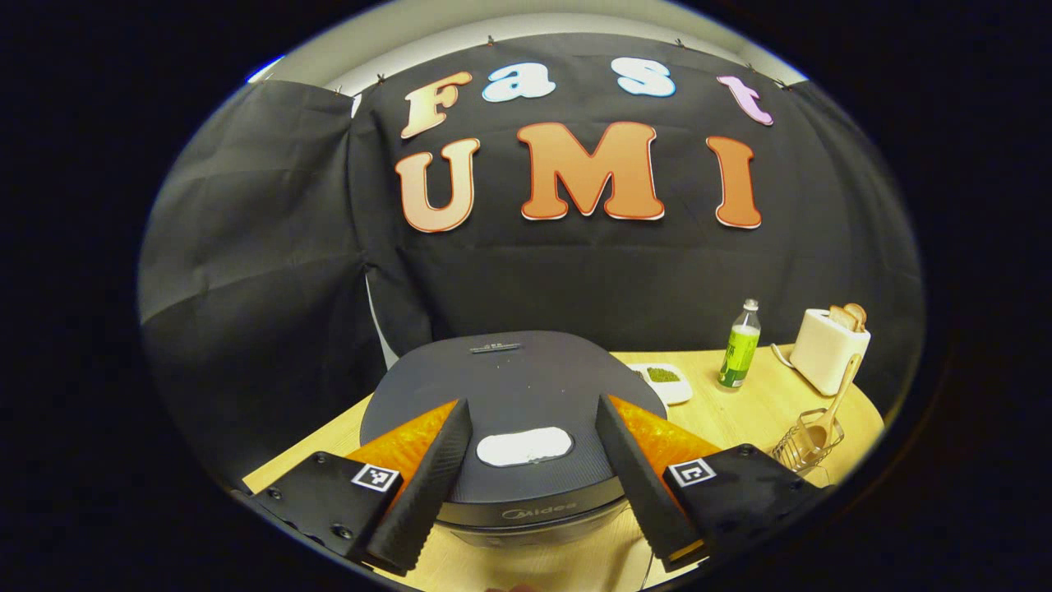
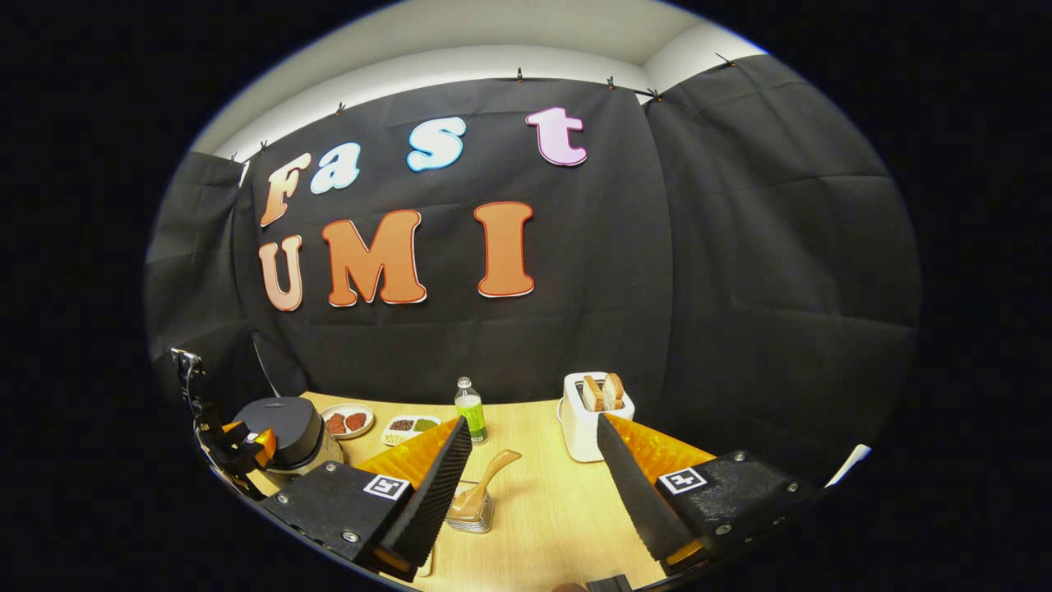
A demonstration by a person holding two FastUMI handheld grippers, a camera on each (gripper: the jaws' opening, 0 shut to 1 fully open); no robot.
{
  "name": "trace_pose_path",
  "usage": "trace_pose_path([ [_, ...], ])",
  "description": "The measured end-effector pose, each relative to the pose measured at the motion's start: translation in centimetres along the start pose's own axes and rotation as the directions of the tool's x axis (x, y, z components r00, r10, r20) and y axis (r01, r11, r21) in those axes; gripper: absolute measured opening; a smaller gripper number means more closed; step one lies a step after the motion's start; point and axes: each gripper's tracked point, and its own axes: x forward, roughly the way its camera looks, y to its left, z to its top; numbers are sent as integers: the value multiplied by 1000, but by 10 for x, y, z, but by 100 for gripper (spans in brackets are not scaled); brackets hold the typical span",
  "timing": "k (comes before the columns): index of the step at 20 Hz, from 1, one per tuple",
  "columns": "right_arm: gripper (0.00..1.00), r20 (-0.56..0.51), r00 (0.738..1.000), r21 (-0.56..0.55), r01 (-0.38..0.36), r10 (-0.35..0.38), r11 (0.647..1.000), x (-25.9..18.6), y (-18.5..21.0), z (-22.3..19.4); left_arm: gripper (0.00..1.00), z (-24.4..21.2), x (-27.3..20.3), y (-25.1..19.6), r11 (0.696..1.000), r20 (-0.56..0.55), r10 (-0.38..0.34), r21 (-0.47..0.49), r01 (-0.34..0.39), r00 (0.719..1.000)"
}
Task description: Close the left gripper, press the button to open the rice cooker; take a wooden spoon from the chopstick holder with the right hand, scoop a spoonful of rice and pour it into the rice cooker, then put the wooden spoon back into the chopstick holder.
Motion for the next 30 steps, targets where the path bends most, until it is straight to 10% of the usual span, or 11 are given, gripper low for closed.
trace_pose_path([
  [11, 94, 34, 999, -1, 35, -35, 999, -6, -16, 14, 95, 16, -4, 7, 999, -38, -24, 42, 26, 999],
  [23, 95, 133, 991, -28, 38, -34, 999, -7, -16, 73, 94, 251, -115, 50, 998, 155, 9, 64, -19, 988],
  [30, 100, 164, 986, -38, 16, -9, 999, -18, -11, 91, 94, 282, -147, 61, 1000, 223, 13, -9, -12, 975],
])
